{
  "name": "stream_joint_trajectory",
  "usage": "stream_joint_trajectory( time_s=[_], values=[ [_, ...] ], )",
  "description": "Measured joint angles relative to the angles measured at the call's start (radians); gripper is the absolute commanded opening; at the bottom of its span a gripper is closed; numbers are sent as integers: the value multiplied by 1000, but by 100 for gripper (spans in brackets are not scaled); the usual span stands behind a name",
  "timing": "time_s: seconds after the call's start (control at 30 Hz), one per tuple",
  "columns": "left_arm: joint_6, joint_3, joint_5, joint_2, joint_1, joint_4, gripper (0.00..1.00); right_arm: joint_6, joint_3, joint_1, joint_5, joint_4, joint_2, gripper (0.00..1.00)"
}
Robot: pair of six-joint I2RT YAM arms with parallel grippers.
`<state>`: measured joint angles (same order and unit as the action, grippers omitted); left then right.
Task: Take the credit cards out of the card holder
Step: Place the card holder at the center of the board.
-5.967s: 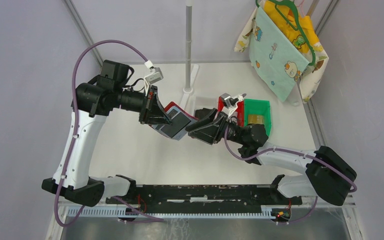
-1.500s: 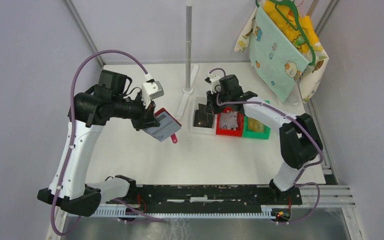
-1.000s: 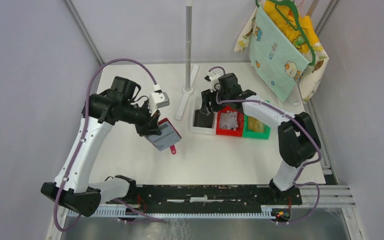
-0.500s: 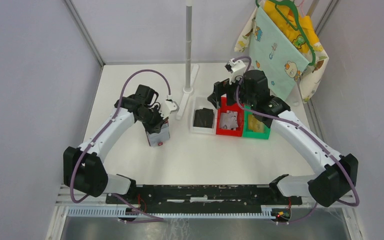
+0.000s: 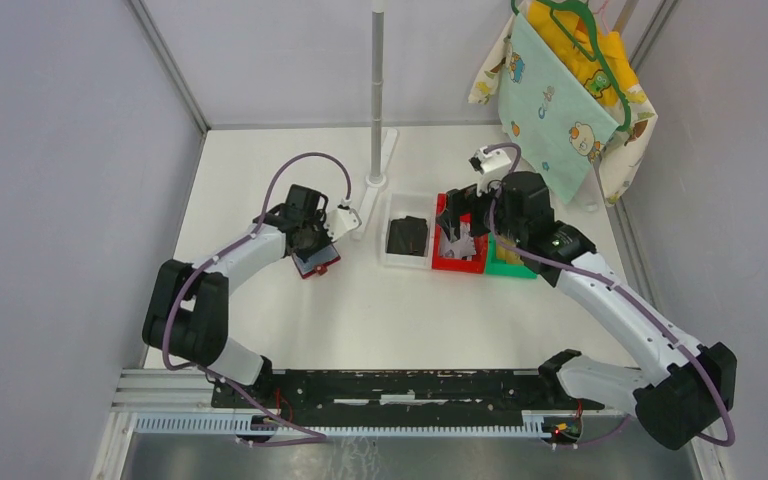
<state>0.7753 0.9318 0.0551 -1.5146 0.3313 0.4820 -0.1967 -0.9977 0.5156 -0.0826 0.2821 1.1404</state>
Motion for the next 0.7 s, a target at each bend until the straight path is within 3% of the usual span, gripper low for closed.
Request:
stream_joint_trajectory(
  time_s=[0.07, 0.17, 0.23, 0.37, 0.47, 0.7],
  values=[
    [5, -38, -37, -6, 1, -72, 5, -6, 27, -2, 12, -3, -17, 98],
    [5, -54, -64, -14, 5, -140, 20, -16, 63, -8, 22, -6, -37, 98],
    [3, -55, -72, -17, 5, -159, 40, -24, 93, -12, 26, -16, -50, 98],
    [-18, -69, -45, -10, 5, -165, 43, -45, 166, -14, 42, -35, -90, 98],
    [-40, -97, -7, 21, 5, -148, 53, -57, 198, -15, 47, -42, -112, 98],
    [-106, -105, 131, 115, 6, -49, 53, -83, 230, -18, 58, -57, -130, 98]
  ],
)
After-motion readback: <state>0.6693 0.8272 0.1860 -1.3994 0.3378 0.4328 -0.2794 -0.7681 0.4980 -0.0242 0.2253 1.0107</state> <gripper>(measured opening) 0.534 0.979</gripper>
